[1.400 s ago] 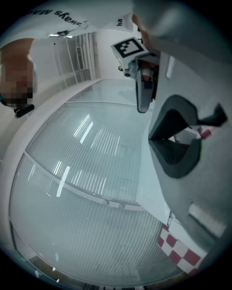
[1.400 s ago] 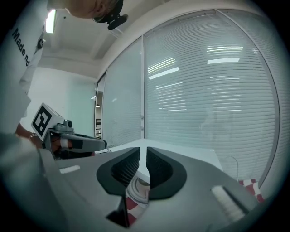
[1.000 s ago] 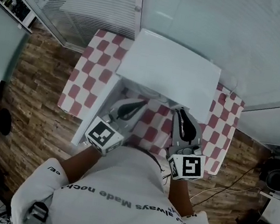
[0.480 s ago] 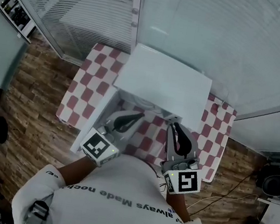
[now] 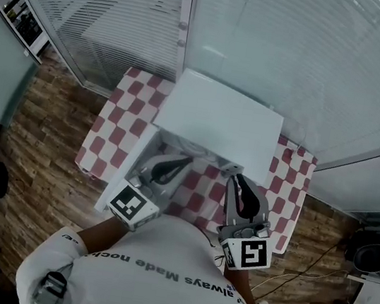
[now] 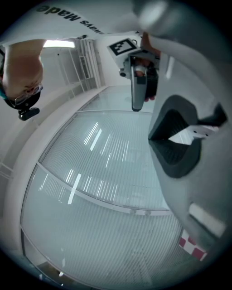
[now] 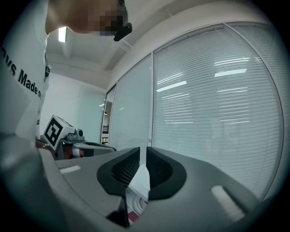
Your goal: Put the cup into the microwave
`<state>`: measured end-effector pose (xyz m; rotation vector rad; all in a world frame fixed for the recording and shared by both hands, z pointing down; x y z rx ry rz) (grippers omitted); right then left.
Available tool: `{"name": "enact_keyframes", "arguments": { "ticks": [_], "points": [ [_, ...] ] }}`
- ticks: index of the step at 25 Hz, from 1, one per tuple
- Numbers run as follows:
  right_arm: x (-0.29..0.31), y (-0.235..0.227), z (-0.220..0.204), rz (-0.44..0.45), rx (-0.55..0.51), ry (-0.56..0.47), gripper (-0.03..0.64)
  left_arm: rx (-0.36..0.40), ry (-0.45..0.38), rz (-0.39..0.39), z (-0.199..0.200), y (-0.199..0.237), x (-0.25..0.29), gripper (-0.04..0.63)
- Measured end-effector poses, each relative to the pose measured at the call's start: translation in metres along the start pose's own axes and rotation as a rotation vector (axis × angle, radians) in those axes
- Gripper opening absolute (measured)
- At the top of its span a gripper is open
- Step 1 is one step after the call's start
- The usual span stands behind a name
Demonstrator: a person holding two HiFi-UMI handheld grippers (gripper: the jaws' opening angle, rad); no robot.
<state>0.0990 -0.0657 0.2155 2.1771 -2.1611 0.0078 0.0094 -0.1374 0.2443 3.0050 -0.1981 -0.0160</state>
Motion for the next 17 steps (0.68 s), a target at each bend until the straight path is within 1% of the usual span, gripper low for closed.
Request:
{"name": "enact_keyframes", "arguments": {
  "ticks": [7,13,17],
  "points": [
    [0.0012,-0.0062,-0.0015,-0.018,-0.001,0.002,0.044,0.013,0.008,0.013,-0.0008,0.0052,0.0006,0.003],
    [0.0038,-0.0066,-0.0038,-0.012,-0.001,0.007,0.044,0.002,0.009,0.018,-0.0034,0.0081,0.0016,0.003],
    [0.0069,-0.0076,-0.0028,-0.005,0.002,0.011,0.044,-0.012,0.024,0.011,-0.0026,0.0071,0.0049,0.003]
  ]
}}
Point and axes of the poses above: the fingertips, and each gripper's own axes: x forward along the fingers, y to its left, z out of its top, the point moved 2 cm from there along -x, backward along the fingers, and after that the axes turned 6 degrees about -z, right-handed, at the moved point
